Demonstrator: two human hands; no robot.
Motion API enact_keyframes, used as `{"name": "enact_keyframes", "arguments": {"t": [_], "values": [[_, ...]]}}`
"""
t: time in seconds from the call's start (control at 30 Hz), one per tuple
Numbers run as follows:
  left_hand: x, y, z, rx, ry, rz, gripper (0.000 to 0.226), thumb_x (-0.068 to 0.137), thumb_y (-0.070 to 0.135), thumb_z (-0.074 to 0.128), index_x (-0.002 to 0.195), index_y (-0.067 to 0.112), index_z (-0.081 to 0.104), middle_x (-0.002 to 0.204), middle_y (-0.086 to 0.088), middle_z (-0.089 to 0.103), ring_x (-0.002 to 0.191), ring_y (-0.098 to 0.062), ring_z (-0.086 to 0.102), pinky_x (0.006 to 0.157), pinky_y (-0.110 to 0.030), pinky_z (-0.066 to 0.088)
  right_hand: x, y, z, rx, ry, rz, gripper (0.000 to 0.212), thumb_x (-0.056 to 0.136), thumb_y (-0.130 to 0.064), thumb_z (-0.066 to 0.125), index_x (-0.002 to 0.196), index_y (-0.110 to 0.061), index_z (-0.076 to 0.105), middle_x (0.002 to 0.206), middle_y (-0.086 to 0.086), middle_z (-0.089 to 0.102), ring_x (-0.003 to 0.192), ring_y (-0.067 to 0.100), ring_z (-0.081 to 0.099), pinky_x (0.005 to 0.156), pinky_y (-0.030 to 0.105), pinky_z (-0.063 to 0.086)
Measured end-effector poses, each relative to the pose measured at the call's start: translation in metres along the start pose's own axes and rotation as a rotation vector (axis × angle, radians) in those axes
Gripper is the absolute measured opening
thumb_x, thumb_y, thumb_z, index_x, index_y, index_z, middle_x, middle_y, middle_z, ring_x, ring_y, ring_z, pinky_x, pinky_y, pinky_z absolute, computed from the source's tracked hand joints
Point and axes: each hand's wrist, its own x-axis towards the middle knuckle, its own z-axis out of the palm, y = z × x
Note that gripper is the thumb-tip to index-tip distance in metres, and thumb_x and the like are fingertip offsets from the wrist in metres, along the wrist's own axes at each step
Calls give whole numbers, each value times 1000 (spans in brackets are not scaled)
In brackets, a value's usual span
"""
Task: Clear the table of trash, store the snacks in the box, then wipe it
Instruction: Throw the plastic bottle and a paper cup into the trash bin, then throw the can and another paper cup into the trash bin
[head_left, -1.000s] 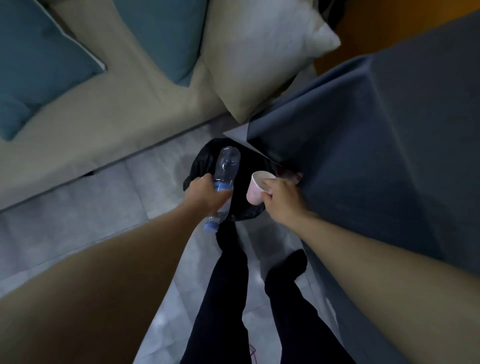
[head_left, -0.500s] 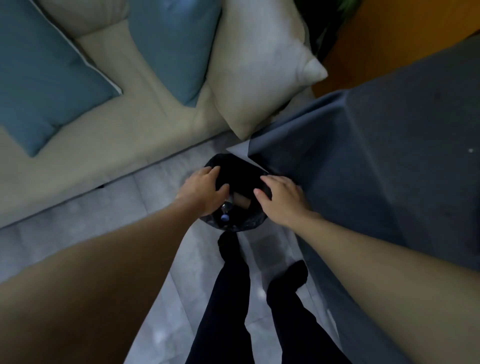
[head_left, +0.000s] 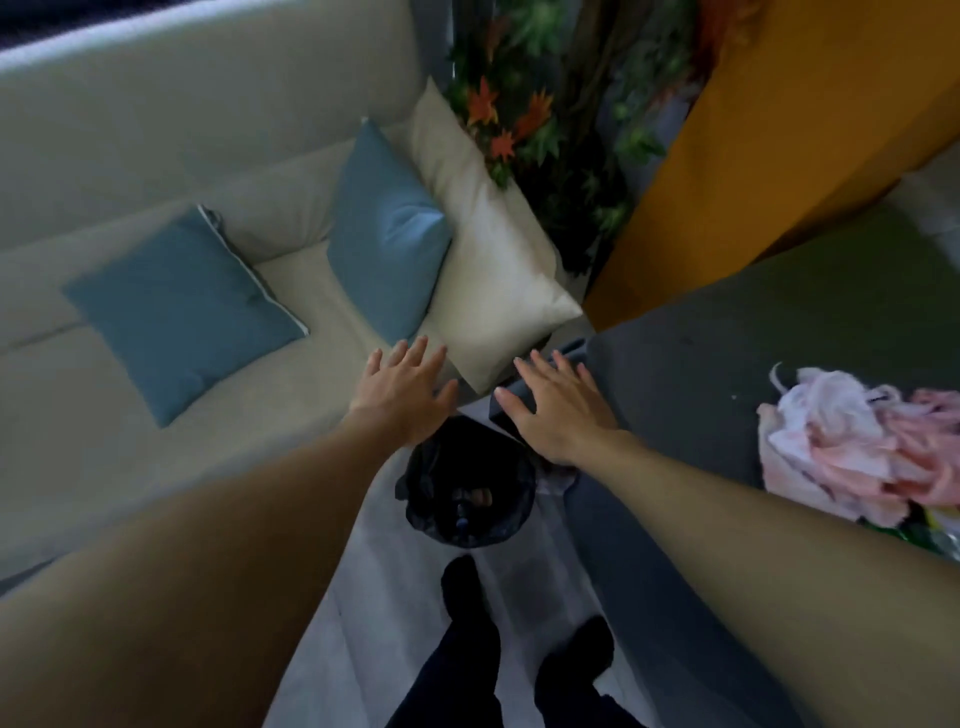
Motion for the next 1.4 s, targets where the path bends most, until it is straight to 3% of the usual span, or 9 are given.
{"name": "enact_keyframes", "arguments": {"t": [0.53,0.93,1.4], "values": [[-25,120,-119,59,153,263,66,104,54,22,161,24,9,169,-4,5,155,-24,5,125,-49,7,-108,54,-118,17,289,167,74,97,-70,15,158,-28,17,167,-4,8,154,22,2,123,53,2],[-36,273,-129,133,142,457,67,103,58,20,161,28,7,169,-2,9,154,-26,10,124,-48,13,-219,161,-132,106,450,418,73,97,-70,21,156,-28,24,166,-2,16,153,27,10,120,57,15],[-61,429,-87,169,33,631,71,101,63,24,161,28,8,169,-4,10,153,-31,18,121,-50,24,-327,272,-118,230,550,604,65,99,-64,32,152,-26,34,163,2,27,150,27,18,120,53,18]]}}
